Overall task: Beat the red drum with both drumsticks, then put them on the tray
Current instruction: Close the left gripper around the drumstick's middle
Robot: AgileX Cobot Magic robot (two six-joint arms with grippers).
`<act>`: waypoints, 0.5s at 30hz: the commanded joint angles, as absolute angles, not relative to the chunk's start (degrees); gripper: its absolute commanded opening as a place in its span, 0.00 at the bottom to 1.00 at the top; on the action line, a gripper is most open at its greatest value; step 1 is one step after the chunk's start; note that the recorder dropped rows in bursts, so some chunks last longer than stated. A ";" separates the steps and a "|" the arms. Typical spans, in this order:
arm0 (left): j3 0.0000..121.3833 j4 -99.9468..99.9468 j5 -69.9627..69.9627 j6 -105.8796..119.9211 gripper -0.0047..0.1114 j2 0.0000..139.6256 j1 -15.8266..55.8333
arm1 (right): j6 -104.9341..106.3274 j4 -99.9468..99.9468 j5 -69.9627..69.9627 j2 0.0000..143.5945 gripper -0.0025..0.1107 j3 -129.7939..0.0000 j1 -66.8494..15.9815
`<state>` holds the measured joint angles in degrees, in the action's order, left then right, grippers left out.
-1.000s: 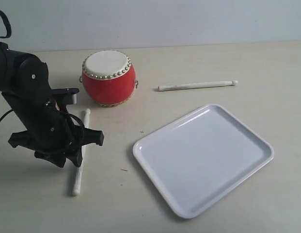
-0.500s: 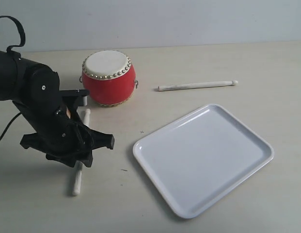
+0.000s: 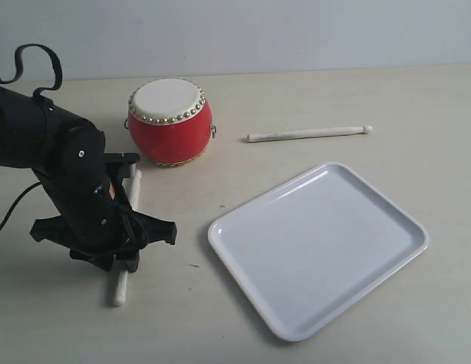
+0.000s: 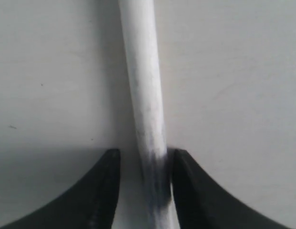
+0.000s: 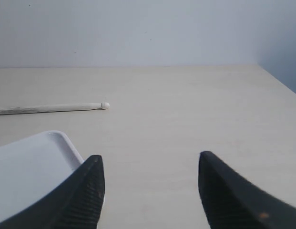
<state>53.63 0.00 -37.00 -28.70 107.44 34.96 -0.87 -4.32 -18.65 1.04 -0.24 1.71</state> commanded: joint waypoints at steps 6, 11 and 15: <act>53.47 0.00 -36.11 -29.61 0.36 107.68 35.58 | -0.70 -4.41 -17.91 0.71 0.52 0.00 1.98; 53.47 0.00 -36.75 -29.60 0.29 107.68 35.58 | -0.70 -4.41 -17.91 0.71 0.52 0.00 1.98; 53.47 0.00 -37.24 -29.17 0.04 107.68 35.58 | -0.70 -4.41 -17.91 0.71 0.52 0.00 1.98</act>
